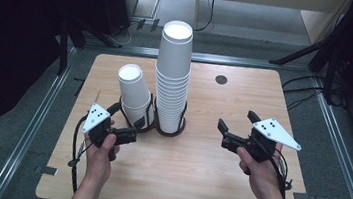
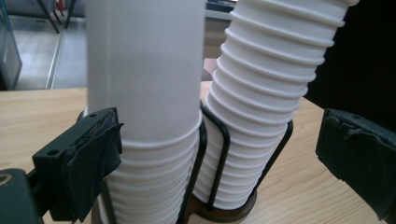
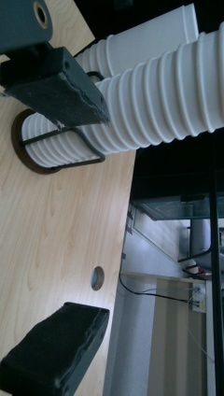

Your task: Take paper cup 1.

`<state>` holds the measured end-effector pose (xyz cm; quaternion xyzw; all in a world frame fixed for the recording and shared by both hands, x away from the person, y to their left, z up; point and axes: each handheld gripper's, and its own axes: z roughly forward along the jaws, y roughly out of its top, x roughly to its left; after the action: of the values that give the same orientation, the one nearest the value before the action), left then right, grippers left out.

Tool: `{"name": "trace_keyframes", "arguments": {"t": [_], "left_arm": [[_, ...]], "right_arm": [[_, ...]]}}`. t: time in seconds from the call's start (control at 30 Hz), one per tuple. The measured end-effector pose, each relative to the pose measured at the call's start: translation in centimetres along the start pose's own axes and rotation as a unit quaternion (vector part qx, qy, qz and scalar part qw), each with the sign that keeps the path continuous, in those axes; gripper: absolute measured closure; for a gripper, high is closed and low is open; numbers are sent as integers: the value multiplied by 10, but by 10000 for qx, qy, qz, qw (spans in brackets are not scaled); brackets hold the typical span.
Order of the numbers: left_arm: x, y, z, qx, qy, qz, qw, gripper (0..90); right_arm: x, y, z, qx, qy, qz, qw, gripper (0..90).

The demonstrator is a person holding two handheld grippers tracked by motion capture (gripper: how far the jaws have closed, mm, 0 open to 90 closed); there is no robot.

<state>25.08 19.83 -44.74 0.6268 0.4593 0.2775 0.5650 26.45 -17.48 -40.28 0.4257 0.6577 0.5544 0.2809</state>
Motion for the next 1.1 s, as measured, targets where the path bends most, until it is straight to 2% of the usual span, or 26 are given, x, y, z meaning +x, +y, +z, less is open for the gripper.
{"name": "trace_keyframes", "arguments": {"t": [0.13, 0.4, 0.7, 1.1], "left_arm": [[-8, 6, 7, 36, -29, 131, 9999, 3], [-15, 10, 17, 102, -199, 98, 9997, 0], [-30, 16, 26, 74, -216, 375, 9990, 0], [-39, 22, 37, 25, -379, 430, 9984, 0]], "right_arm": [[12, 12, 7, -22, 86, -28, 10000, 62], [26, 26, 18, -65, 147, -40, 9999, 60], [45, 41, 33, -103, 215, -3, 9997, 59], [54, 57, 44, -143, 203, 192, 9995, 59]]}}
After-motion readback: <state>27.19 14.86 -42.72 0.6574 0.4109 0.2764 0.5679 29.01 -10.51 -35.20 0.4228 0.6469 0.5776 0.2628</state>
